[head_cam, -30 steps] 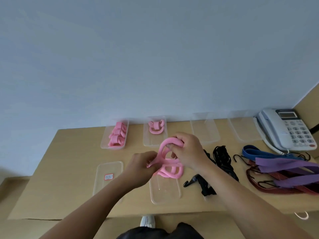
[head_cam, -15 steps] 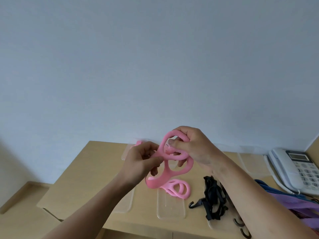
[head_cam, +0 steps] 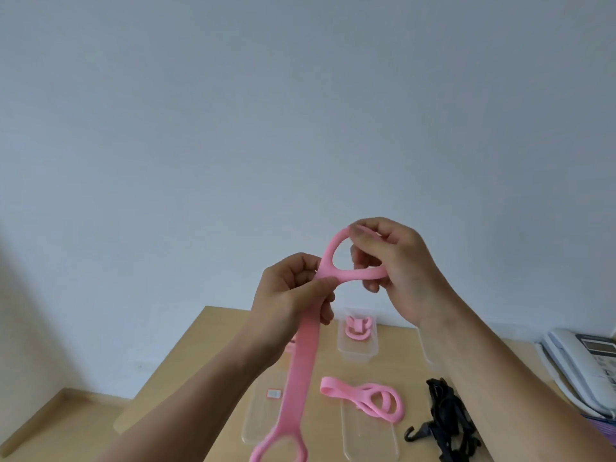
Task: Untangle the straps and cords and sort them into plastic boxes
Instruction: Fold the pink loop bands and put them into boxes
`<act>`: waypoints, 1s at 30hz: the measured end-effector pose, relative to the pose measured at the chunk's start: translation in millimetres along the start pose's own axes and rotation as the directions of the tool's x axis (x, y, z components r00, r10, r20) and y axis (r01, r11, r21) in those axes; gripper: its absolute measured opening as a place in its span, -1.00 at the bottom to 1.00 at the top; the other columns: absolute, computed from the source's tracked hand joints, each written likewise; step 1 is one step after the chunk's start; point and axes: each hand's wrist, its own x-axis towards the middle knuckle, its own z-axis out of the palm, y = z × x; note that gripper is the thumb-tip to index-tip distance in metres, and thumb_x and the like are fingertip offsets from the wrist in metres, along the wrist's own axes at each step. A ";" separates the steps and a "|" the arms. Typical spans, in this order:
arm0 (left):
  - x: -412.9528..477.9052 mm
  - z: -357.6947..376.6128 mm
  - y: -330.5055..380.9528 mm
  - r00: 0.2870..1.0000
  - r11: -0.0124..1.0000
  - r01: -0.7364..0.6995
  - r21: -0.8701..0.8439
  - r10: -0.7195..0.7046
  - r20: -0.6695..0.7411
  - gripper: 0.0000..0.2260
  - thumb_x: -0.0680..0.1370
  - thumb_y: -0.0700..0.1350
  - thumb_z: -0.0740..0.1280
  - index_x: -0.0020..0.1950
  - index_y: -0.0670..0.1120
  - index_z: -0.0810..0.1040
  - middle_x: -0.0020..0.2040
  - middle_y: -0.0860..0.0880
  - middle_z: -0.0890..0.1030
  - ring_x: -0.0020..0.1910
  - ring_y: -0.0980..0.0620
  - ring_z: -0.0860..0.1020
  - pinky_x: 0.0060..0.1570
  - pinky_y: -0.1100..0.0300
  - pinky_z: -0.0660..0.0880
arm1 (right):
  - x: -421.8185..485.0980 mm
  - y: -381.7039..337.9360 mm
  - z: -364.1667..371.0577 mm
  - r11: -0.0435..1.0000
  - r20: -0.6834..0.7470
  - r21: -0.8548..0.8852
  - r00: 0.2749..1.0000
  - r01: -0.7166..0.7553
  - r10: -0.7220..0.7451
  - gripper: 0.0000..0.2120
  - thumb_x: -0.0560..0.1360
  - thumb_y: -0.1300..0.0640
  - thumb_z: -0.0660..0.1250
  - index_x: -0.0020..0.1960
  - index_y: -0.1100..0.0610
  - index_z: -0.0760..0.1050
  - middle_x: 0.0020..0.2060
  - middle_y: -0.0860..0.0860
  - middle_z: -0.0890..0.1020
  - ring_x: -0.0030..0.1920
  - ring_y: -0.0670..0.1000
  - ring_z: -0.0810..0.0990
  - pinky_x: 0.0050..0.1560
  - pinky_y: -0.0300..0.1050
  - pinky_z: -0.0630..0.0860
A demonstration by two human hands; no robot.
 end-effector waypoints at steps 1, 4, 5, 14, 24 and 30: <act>-0.5 -1.2 5.3 1.000 1.000 -0.004 -0.001 0.004 -0.016 -0.86 0.45 -0.10 0.50 -0.10 -0.15 0.64 -0.30 -0.15 0.62 -0.40 -0.12 0.59 -0.33 0.13 0.53 | -1.2 -7.0 5.6 0.999 -0.054 0.048 0.998 0.024 -0.022 -0.84 0.56 0.09 0.38 0.00 0.18 0.63 -0.32 0.13 0.60 -0.39 0.08 0.49 -0.44 -0.08 0.38; -0.4 -3.1 16.8 0.997 0.999 0.001 -0.032 -0.004 -0.079 -0.92 0.48 -0.13 0.51 -0.14 -0.12 0.67 -0.25 -0.19 0.70 -0.34 -0.14 0.67 -0.28 0.11 0.59 | -11.3 -23.4 21.3 0.982 -0.147 0.136 0.983 0.132 -0.111 -0.70 0.60 -0.01 0.25 0.10 0.15 0.65 -0.17 0.13 0.70 -0.21 0.08 0.63 -0.35 -0.07 0.49; 0.1 -4.1 19.8 0.995 0.999 0.004 -0.045 -0.009 -0.101 -0.91 0.48 -0.13 0.52 -0.14 -0.14 0.68 -0.23 -0.20 0.72 -0.32 -0.15 0.69 -0.28 0.11 0.61 | -15.6 -26.9 26.2 0.978 -0.158 0.107 0.974 0.180 -0.162 -0.69 0.60 0.00 0.22 0.11 0.14 0.66 -0.12 0.11 0.72 -0.14 0.08 0.66 -0.27 -0.09 0.55; -7.6 -14.4 37.9 0.996 0.979 0.037 -0.200 -0.020 0.088 -0.79 0.48 -0.13 0.38 0.04 -0.16 0.71 -0.07 -0.27 0.73 -0.07 -0.27 0.72 -0.09 0.07 0.65 | -45.7 -32.4 52.5 0.775 0.036 -0.459 0.881 0.433 -0.472 -0.65 0.49 0.13 0.39 0.24 -0.11 0.62 0.18 -0.28 0.64 0.30 -0.12 0.55 0.28 -0.24 0.47; -17.8 -18.8 32.5 0.973 0.972 0.013 -0.236 0.042 0.226 -0.62 0.50 0.11 0.41 0.16 -0.13 0.70 0.07 -0.33 0.67 0.08 -0.32 0.67 0.13 -0.04 0.63 | -64.3 -38.7 59.4 0.632 -0.011 -0.686 0.862 0.362 -0.506 -0.48 0.39 0.35 0.50 0.30 0.02 0.57 0.15 -0.23 0.65 0.19 -0.16 0.58 0.19 -0.16 0.53; -20.4 -16.6 29.3 0.987 0.989 0.004 -0.151 0.020 0.159 -0.77 0.55 0.03 0.41 0.11 -0.05 0.74 -0.02 -0.23 0.74 -0.06 -0.21 0.69 0.07 -0.14 0.66 | -70.6 -40.4 64.7 0.544 0.025 -0.771 0.870 0.331 -0.493 -0.53 0.43 0.31 0.50 0.30 0.05 0.57 0.16 -0.16 0.65 0.13 -0.15 0.59 0.12 -0.17 0.55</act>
